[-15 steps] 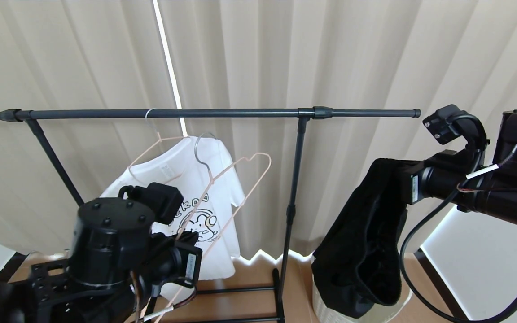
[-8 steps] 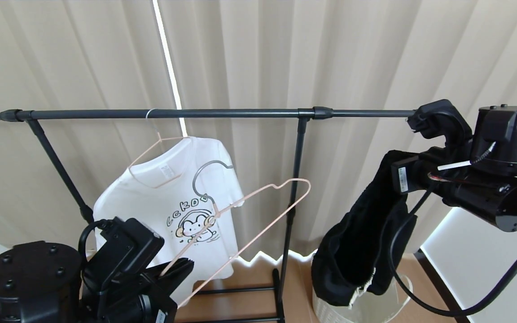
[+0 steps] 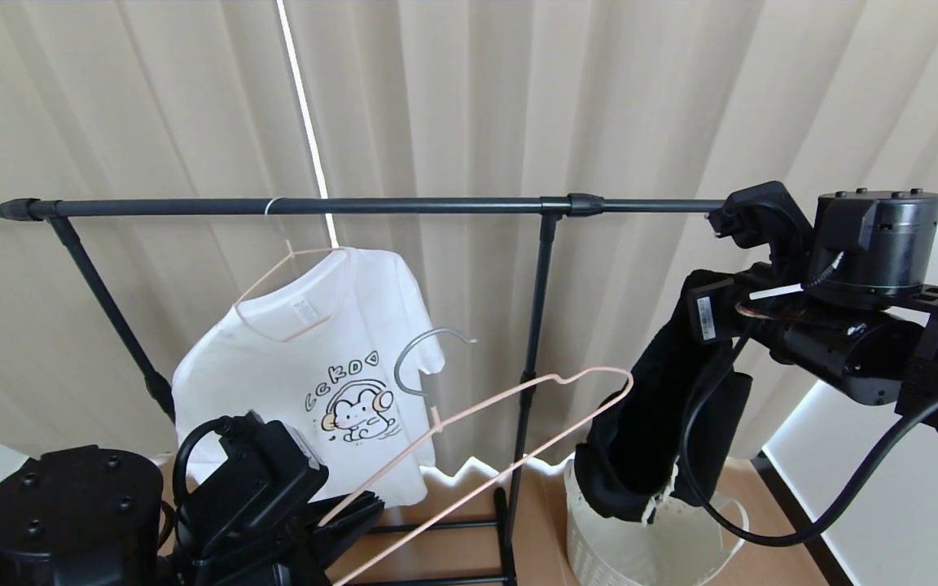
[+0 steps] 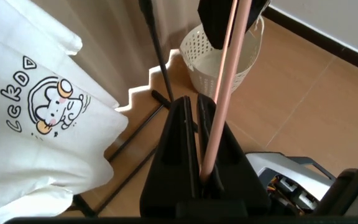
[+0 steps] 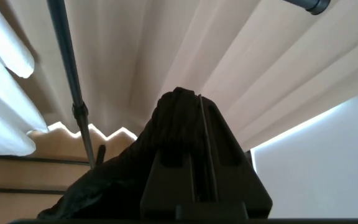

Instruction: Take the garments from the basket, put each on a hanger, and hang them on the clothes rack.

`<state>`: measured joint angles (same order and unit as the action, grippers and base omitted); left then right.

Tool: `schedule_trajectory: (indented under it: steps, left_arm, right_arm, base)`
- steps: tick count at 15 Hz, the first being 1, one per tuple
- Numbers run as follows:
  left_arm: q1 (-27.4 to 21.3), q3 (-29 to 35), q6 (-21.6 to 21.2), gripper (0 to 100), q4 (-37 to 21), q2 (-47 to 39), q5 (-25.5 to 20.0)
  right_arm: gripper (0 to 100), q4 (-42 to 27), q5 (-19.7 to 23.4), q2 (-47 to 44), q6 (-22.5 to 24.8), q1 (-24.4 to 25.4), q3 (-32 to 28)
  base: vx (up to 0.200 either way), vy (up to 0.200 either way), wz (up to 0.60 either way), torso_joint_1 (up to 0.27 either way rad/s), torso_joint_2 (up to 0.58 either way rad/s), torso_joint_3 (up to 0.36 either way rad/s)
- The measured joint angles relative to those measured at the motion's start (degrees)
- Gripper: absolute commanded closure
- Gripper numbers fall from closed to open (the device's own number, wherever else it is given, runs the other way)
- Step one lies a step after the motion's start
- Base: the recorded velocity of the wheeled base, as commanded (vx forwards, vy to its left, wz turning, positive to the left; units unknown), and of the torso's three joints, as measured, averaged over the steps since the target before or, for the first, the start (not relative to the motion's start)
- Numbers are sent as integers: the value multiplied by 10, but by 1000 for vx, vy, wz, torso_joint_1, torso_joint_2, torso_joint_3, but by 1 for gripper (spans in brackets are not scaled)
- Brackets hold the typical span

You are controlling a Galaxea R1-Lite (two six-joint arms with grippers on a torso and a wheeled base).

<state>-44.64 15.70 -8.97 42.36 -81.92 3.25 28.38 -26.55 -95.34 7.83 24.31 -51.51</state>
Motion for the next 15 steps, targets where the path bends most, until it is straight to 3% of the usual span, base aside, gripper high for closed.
schedule_trajectory:
  steps: [5,15]
  left_arm:
    - [-19,11,1,100,79,-50,2]
    - [-34,61,9,100,154,-145,40]
  right_arm:
    - [100,0,0,-2,0,13,1]
    - [100,-1,-26,1,-16,80,10]
  base:
    - [0,0,0,0,0,0]
    - [0,0,0,0,0,0]
